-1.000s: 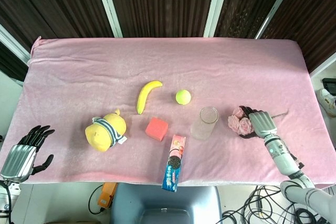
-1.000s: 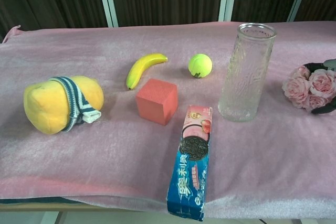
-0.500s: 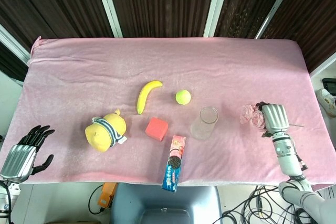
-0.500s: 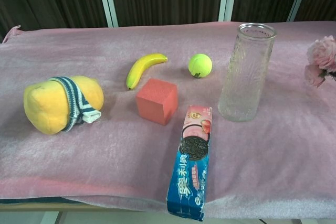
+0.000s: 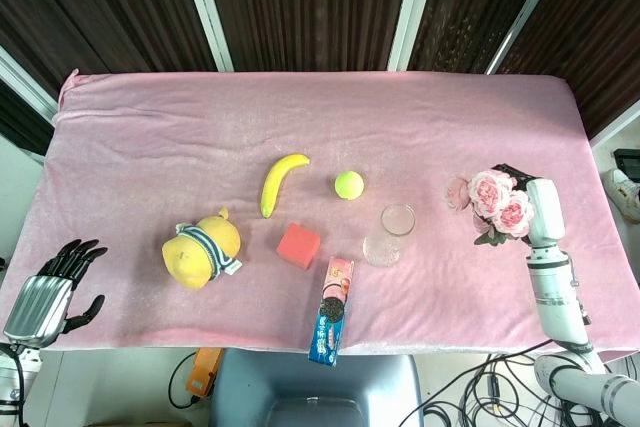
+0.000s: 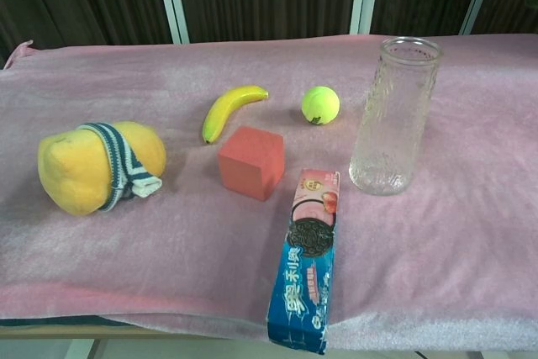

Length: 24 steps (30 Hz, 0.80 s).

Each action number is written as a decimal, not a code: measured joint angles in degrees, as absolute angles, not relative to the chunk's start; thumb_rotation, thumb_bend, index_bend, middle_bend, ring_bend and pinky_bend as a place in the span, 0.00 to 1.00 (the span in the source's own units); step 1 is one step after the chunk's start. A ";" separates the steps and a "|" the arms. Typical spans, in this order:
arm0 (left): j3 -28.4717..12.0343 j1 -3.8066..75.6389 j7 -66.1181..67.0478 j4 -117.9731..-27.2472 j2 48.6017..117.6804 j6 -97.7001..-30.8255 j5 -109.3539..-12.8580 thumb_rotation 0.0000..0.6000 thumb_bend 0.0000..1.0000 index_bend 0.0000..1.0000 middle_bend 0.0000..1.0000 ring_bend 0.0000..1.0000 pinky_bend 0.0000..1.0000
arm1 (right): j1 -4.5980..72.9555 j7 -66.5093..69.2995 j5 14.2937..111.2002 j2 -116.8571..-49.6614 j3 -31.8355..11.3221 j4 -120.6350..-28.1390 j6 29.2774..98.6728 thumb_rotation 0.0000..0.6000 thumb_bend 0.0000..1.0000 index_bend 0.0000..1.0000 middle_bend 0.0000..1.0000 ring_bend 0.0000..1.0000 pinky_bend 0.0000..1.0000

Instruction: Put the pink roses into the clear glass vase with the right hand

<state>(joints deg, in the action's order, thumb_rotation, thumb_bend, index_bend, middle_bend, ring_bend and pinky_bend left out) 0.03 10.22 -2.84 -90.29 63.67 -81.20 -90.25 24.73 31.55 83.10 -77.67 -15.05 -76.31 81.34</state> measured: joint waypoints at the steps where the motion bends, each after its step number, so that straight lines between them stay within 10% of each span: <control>1: 0.05 10.22 -2.81 -90.30 63.67 -81.20 -90.29 1.00 0.34 0.19 0.12 0.07 0.27 | 24.52 34.08 84.19 -75.74 -15.41 -79.07 82.34 1.00 0.59 0.78 0.65 0.70 0.78; 24: -0.08 9.95 -3.02 -90.32 63.54 -81.77 -90.12 1.00 0.34 0.19 0.12 0.07 0.27 | 30.10 56.70 94.34 -69.37 -16.93 -91.39 84.07 1.00 0.59 0.78 0.65 0.71 0.80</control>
